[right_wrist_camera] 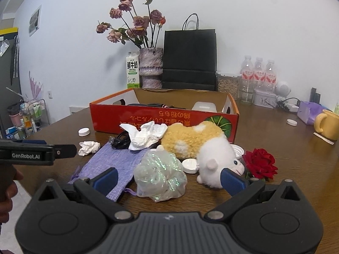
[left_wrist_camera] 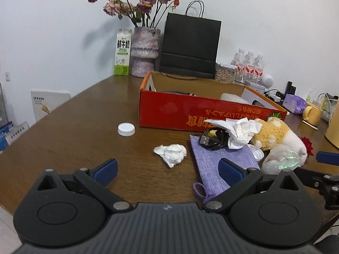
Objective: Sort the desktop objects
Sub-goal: 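Grasp the crumpled white tissue with the left tool while the right tool grasps the iridescent bath puff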
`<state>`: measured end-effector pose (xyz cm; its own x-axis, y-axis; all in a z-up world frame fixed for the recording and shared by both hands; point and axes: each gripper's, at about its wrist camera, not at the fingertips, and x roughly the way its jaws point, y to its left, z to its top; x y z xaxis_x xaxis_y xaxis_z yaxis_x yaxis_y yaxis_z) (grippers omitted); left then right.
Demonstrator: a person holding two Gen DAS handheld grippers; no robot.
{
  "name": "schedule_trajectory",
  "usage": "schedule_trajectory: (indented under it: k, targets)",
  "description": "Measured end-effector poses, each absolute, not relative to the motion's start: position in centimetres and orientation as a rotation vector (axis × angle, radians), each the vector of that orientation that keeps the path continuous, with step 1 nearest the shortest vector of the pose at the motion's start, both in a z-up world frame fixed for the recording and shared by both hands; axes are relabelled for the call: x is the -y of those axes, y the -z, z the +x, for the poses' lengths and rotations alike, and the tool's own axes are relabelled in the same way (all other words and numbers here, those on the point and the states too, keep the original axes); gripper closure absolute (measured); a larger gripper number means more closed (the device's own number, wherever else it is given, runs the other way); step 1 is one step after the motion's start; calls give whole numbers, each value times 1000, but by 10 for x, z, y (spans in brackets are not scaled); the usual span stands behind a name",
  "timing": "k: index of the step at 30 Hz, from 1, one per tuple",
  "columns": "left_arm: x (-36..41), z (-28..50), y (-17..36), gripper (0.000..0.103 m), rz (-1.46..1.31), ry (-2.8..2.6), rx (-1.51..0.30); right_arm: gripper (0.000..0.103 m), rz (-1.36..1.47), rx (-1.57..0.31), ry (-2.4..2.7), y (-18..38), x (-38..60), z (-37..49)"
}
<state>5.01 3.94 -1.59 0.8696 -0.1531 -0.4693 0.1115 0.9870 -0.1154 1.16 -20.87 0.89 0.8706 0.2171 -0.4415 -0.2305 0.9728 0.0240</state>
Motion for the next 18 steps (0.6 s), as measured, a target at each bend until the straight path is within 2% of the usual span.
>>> schedule_trajectory:
  k: [13, 18]
  targets:
    - [-38, 58, 22, 0, -61, 88, -540, 0, -27, -479, -231, -1, 204, 21]
    - [-34, 66, 18, 0, -30, 89, -518, 7, -43, -503, -225, 4, 200, 31]
